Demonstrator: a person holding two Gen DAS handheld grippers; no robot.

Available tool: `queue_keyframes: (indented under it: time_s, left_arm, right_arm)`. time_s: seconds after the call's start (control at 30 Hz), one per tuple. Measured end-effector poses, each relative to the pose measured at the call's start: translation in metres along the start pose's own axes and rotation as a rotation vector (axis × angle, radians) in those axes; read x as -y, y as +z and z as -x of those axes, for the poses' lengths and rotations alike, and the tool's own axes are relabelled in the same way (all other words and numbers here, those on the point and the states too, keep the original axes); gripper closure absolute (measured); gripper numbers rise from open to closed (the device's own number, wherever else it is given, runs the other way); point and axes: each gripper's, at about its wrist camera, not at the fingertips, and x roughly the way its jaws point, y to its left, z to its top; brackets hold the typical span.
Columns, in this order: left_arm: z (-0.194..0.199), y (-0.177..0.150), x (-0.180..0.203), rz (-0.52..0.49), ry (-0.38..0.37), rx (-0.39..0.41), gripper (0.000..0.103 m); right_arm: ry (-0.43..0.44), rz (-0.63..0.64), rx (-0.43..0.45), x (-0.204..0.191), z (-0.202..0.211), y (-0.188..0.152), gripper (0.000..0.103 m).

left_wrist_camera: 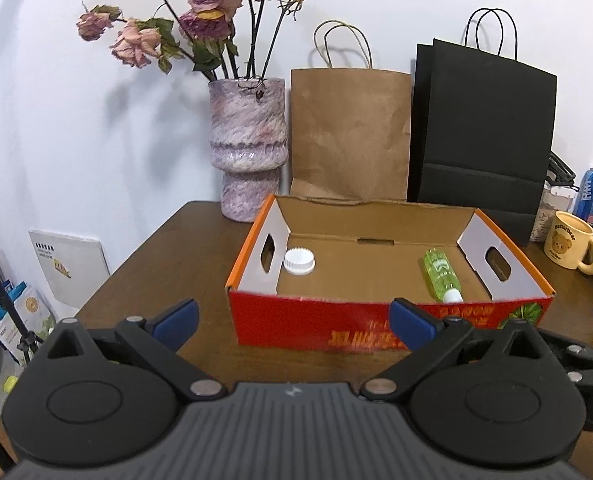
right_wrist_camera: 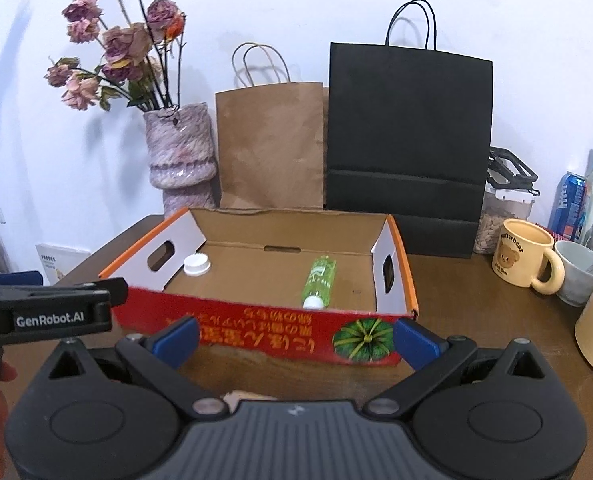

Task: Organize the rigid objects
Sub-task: 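Withdraw both tools from the box back toward the remaining caps and containers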

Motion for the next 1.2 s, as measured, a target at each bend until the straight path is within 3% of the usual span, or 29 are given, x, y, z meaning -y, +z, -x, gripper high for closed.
queue_keyframes:
  time_s: [1.2]
  left_arm:
    - [0.047, -0.084, -0.024, -0.049, -0.008, -0.135, 0.000]
  right_arm:
    - [0.012, 0.040, -0.123, -0.027, 0.045, -0.088, 0.000]
